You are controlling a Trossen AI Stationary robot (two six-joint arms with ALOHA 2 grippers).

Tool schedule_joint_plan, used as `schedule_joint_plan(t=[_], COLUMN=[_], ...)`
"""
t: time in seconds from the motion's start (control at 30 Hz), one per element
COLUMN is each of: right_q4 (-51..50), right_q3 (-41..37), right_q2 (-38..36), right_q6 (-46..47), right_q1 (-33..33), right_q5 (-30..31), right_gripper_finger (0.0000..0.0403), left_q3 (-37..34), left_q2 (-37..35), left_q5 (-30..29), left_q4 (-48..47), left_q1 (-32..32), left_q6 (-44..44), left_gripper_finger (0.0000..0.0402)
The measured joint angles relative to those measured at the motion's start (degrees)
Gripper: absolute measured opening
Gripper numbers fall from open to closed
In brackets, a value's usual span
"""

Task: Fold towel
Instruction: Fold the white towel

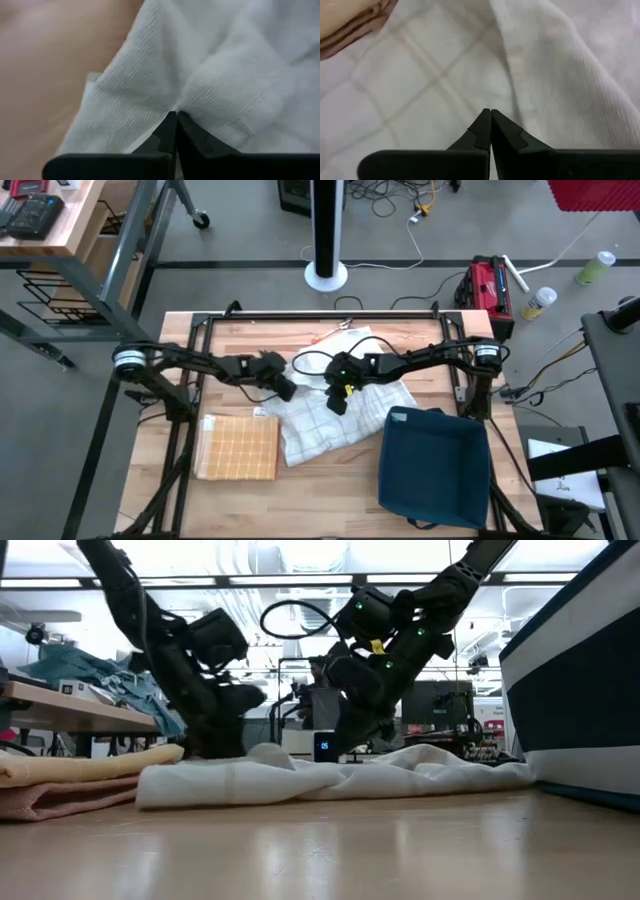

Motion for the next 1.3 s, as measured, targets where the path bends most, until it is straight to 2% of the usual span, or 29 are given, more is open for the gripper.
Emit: schedule_joint_plan(t=[0.2,0.3,0.4,0.53,0.63,0.8,1.07,1.3], right_q4=[-1.13,-5.44,-8.26,-9.06,-8.13,-9.29,-10.36,-11.52], right_q3=[0.02,-0.16,0.03,0.02,0.04,0.71,0.55,0.5], right_q2=[0.77,1.4,2.2,2.64,2.42,1.94,1.85,1.74], right_q6=[0.09,0.08,-0.41,-0.74,-0.92,-1.18,-1.33,-1.42], right_q1=[0.16,0.35,0.37,0.46,0.46,0.46,0.46,0.46], right_q5=[0.22,0.11,0.01,-0.16,0.22,0.3,0.11,-0.05], right_gripper_finger=[0.0,0.0,0.0,0.0,0.0,0.0,0.0,0.0], left_q3=[2.24,4.3,6.84,10.37,11.73,10.92,8.11,-0.53], left_q2=[6.49,6.78,5.86,5.07,5.03,1.75,-8.04,-12.28], left_q5=[17.88,20.88,15.31,1.51,-4.16,-5.75,-7.44,-10.46], left_q4=[9.43,8.33,1.58,-18.33,-28.19,-27.22,-26.68,-26.91], left_q1=[-0.48,-0.9,-0.9,-0.96,-0.97,-1.32,-1.45,-1.38], left_q6=[3.36,5.65,6.2,2.79,-1.79,-1.87,0.22,-2.82], left_gripper_finger=[0.0,0.0,0.0,0.0,0.0,0.0,0.0,0.0])
